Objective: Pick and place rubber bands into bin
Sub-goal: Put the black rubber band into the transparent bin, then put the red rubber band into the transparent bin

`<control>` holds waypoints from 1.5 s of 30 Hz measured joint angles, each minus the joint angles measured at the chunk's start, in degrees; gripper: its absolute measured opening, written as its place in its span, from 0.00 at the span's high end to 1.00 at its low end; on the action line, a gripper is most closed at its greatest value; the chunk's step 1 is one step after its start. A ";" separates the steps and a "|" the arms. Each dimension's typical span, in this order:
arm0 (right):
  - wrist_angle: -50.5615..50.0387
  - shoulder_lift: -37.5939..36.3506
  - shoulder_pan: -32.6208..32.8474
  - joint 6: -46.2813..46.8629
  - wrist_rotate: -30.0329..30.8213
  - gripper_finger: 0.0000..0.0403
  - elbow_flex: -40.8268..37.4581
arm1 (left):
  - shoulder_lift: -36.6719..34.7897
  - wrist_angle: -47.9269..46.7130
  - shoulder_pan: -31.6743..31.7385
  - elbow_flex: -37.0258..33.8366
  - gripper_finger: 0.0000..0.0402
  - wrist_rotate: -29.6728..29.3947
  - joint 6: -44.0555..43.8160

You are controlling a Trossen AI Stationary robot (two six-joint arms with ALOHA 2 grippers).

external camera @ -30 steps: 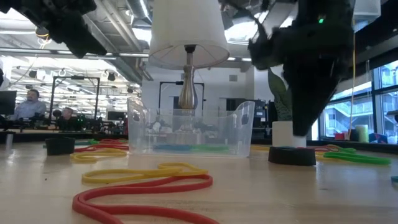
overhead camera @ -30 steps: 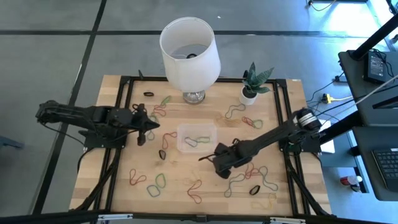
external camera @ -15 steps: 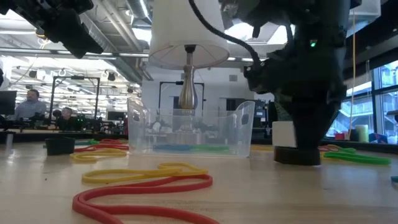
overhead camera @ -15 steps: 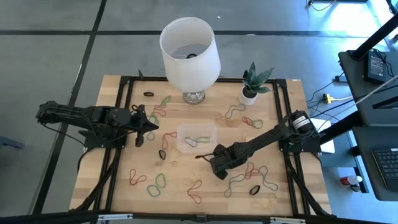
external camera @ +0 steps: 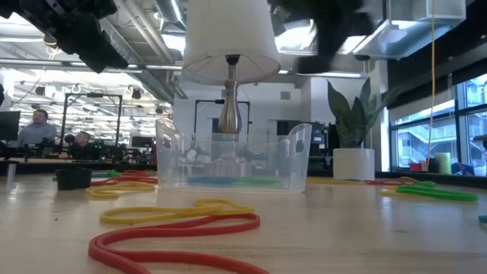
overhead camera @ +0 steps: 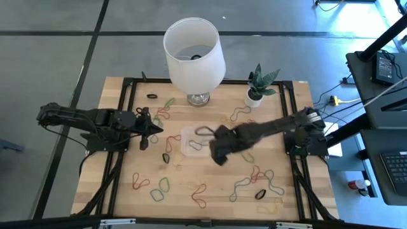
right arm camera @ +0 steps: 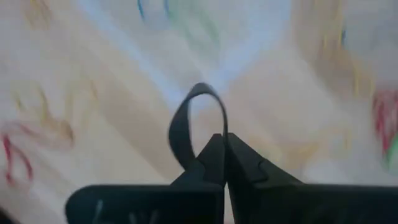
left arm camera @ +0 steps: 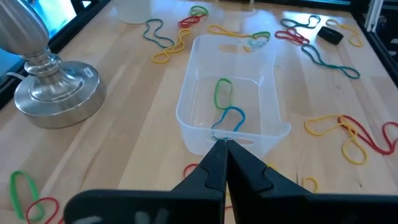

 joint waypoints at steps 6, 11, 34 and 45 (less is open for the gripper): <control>6.65 7.71 -6.10 -12.64 1.44 1.00 7.07 | 1.56 0.14 -0.01 0.04 1.00 0.02 -0.65; 14.74 13.86 -8.70 -19.38 -2.17 0.98 8.22 | 2.42 0.02 -0.01 0.04 1.00 0.02 -1.02; 8.55 10.83 -6.93 -25.94 -2.11 0.68 9.15 | 4.88 -0.07 -2.45 2.18 1.00 1.52 -4.21; 21.19 -21.35 -0.43 -18.80 4.36 0.93 -25.37 | 24.15 -4.28 -13.24 15.75 1.00 -8.60 -8.77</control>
